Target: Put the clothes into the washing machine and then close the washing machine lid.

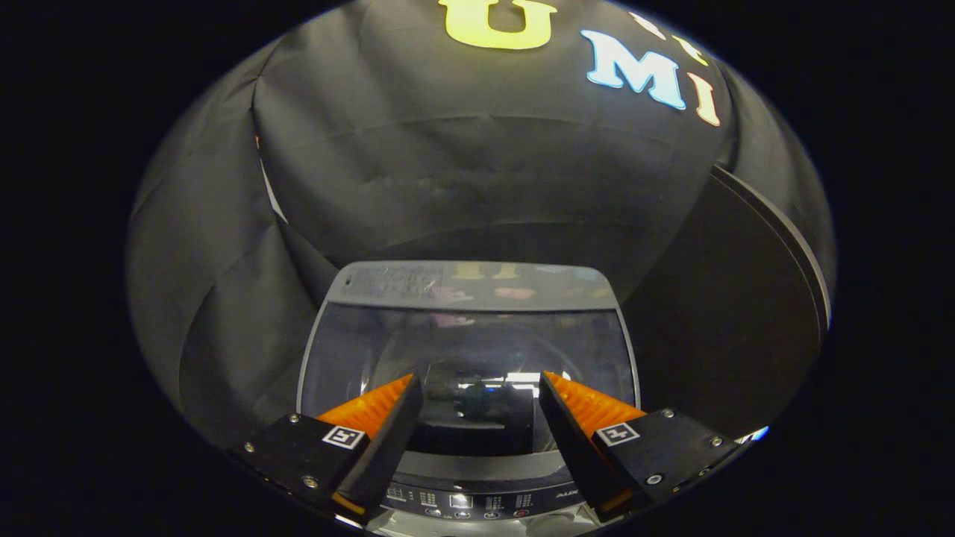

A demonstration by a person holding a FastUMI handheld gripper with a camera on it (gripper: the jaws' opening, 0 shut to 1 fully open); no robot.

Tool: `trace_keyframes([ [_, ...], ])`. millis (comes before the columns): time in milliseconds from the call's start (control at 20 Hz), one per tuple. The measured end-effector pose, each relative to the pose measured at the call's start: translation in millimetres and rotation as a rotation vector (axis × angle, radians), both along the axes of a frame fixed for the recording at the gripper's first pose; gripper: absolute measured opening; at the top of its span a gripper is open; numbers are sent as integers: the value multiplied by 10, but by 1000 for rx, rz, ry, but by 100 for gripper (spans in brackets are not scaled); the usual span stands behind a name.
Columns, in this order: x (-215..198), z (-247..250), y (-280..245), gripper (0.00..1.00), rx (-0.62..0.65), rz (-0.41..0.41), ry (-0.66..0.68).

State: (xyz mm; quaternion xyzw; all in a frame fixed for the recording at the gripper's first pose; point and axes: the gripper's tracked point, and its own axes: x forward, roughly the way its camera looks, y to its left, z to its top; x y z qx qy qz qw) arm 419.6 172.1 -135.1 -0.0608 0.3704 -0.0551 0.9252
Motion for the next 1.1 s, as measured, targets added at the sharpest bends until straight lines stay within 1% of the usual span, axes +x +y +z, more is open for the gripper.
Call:
trace_keyframes([
  [100,-102,14,17,97,-24,10,-10],
  [400,-273,319,31,97,-49,52,-139],
  [550,-499,518,-68,96,-53,70,-206],
  [650,-757,629,-197,96,-43,82,-247],
  [800,-1223,805,-460,96,-60,108,-309],
  [1100,-2365,1134,-1142,95,-70,161,-438],
])
